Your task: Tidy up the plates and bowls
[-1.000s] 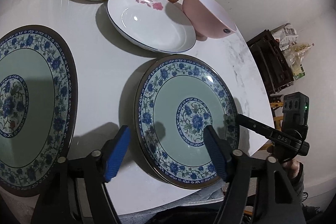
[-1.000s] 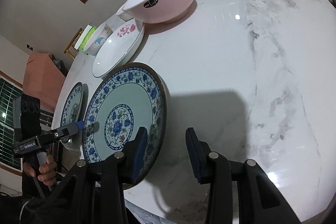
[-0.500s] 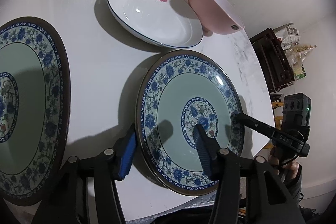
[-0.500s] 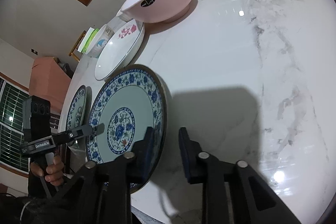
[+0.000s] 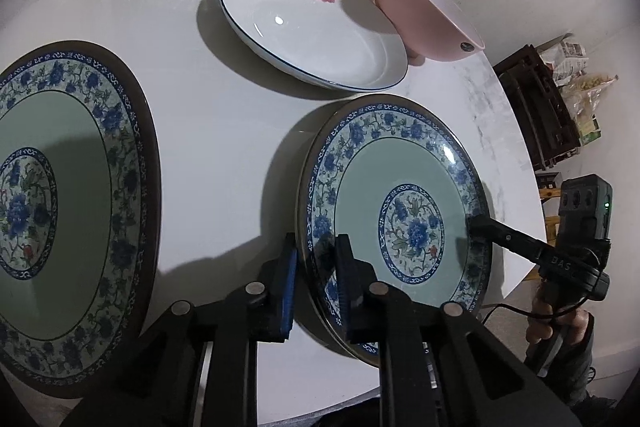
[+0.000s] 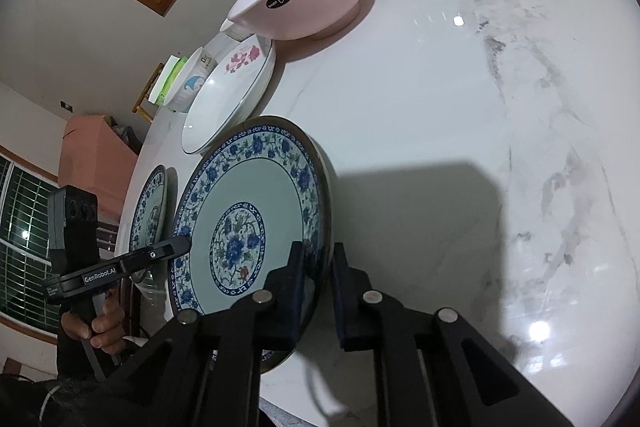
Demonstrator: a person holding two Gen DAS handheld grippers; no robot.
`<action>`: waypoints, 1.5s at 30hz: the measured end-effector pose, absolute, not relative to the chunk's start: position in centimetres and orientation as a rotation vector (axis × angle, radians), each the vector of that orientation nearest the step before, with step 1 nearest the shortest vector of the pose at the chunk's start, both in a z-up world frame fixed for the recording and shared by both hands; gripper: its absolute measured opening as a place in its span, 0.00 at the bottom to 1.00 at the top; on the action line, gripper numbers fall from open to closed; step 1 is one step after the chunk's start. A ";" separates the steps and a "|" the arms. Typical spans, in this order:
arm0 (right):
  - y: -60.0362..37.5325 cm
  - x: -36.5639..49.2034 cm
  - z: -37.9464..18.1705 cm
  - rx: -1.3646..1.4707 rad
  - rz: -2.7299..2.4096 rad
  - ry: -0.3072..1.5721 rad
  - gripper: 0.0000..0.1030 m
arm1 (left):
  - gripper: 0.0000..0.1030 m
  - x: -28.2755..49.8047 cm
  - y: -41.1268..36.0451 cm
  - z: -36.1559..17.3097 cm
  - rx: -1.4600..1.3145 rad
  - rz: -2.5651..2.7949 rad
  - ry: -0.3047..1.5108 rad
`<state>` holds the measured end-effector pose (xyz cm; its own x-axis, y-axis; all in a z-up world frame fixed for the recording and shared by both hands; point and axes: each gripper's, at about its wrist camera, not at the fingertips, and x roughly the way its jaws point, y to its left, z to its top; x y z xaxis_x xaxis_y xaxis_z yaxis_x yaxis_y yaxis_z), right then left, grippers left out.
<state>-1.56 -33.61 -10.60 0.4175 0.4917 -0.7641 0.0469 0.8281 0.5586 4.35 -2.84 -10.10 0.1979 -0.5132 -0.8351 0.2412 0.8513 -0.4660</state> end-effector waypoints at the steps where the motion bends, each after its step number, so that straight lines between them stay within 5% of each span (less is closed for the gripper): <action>1: -33.5 -1.6 -10.5 0.550 0.294 1.118 0.12 | 0.14 4.3 -2.8 -10.0 -0.248 -0.530 1.267; 24: -30.3 -1.4 -7.4 0.506 0.296 1.079 0.13 | 0.14 3.9 -0.2 -7.0 -0.271 -0.485 1.207; 45: -16.8 4.9 -4.9 0.443 0.484 1.095 0.13 | 0.14 4.0 13.4 -2.6 -0.310 -0.268 1.087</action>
<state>4.91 -16.83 -4.92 0.3759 0.5738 -0.7276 -0.1516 0.8127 0.5626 3.97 13.37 -2.57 0.4411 -0.3621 -0.8212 0.0615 0.9250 -0.3749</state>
